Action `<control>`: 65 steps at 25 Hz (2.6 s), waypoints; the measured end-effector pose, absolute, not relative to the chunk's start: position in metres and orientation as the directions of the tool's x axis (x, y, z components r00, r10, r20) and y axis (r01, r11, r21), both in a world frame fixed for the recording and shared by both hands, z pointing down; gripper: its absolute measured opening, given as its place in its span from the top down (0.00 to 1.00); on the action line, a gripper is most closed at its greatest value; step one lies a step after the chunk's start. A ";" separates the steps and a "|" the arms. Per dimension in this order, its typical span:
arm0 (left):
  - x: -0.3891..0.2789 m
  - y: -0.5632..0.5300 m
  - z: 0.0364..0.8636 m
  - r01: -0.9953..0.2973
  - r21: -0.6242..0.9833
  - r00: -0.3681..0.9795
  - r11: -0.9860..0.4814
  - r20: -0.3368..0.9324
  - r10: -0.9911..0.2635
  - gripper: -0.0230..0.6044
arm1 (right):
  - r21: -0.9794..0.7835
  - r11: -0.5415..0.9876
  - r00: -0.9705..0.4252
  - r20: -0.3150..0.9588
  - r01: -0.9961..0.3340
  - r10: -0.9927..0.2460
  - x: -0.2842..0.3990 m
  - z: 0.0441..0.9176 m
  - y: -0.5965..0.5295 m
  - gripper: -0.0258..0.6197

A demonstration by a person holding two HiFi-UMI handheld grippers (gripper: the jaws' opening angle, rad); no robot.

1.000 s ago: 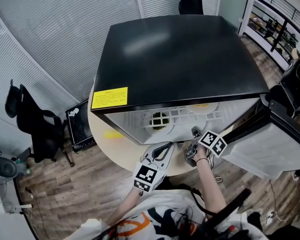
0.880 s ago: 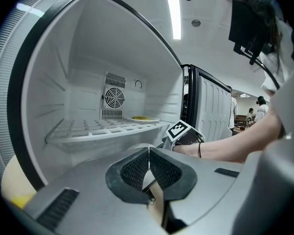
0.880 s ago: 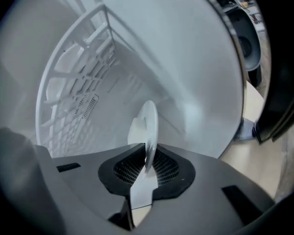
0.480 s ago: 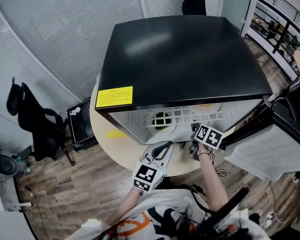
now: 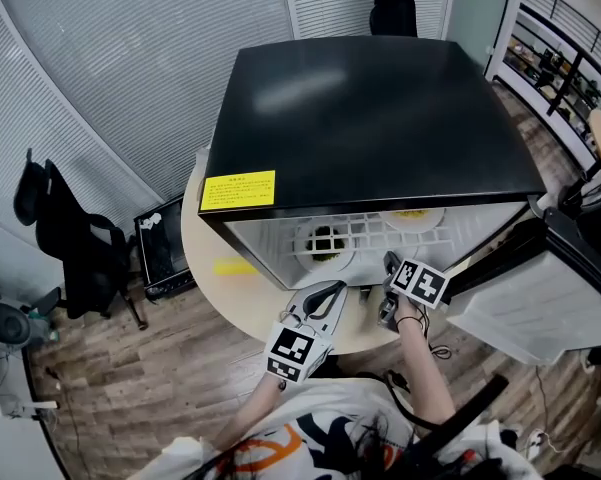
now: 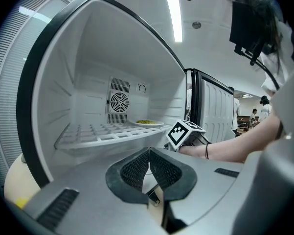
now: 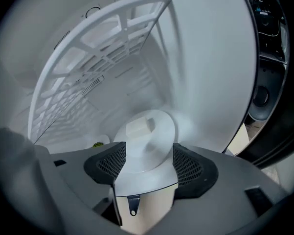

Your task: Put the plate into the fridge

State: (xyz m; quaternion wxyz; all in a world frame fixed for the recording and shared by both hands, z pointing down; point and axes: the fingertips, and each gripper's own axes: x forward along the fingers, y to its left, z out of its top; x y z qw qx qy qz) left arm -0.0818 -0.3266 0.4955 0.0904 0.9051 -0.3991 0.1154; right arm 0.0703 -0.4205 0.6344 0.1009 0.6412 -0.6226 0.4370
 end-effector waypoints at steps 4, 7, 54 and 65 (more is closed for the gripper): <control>-0.081 -0.326 0.492 -0.743 0.072 0.657 -0.666 0.273 -0.703 0.94 | -0.433 -0.172 -0.175 0.651 -0.885 -0.739 0.066 0.616 -0.414 0.51; -0.078 -0.324 0.491 -0.741 0.071 0.658 -0.667 0.270 -0.702 0.94 | -0.469 -0.141 -0.212 0.620 -0.872 -0.756 0.061 0.604 -0.407 0.52; -0.033 -0.167 0.506 -0.870 0.097 0.486 -0.484 0.337 -0.806 0.94 | -0.613 0.285 -0.604 0.407 -0.736 -0.685 0.035 0.525 -0.208 0.89; -0.075 -0.120 0.502 -0.832 0.106 0.547 -0.544 0.316 -0.775 0.94 | -0.597 0.177 -0.498 0.430 -0.783 -0.753 0.023 0.526 -0.167 0.90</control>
